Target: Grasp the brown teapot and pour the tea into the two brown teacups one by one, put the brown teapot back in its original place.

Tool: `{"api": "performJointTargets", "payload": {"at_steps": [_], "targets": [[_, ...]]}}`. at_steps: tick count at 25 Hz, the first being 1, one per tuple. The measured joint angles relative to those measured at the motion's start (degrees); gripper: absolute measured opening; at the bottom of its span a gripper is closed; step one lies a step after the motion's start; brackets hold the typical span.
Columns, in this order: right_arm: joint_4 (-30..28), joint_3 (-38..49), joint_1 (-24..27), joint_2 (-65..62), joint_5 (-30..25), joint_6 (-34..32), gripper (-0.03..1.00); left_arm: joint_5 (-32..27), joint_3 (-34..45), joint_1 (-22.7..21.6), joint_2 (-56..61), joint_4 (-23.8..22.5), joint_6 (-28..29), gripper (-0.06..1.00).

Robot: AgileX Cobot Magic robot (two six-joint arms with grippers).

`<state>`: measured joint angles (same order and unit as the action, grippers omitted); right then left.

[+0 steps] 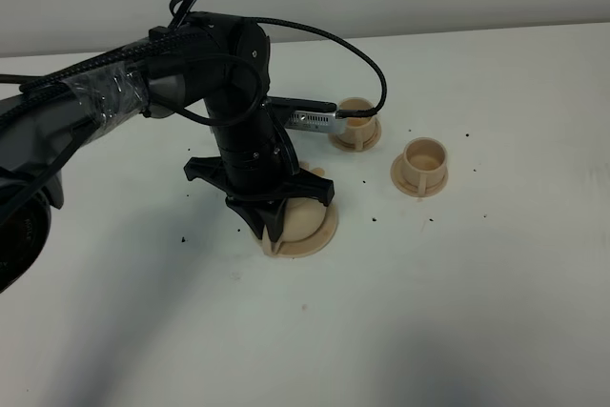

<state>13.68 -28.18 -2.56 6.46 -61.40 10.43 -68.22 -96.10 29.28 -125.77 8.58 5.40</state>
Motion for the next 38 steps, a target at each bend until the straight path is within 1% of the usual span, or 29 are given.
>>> {"api": "performJointTargets", "payload": {"at_steps": [11,16,23,27,38], "targets": [[0.0,0.0,0.0,0.0,0.0,0.0,0.24,0.0,-2.3,0.0,0.0,-0.8,-0.2,0.16],[0.0,0.0,0.0,0.0,0.0,0.0,0.24,0.0,-3.4,0.0,0.0,-1.0,-1.2,0.16],[0.1,0.0,0.0,0.0,0.0,0.0,0.24,0.1,-3.5,0.0,0.6,-1.3,-5.7,0.16],[0.1,0.0,0.0,0.0,0.0,0.0,0.24,1.8,-3.5,0.0,1.8,-2.7,-10.8,0.16],[0.1,0.0,0.0,0.0,0.0,0.0,0.24,7.0,-6.3,0.0,2.5,-3.6,-31.6,0.16]]}}
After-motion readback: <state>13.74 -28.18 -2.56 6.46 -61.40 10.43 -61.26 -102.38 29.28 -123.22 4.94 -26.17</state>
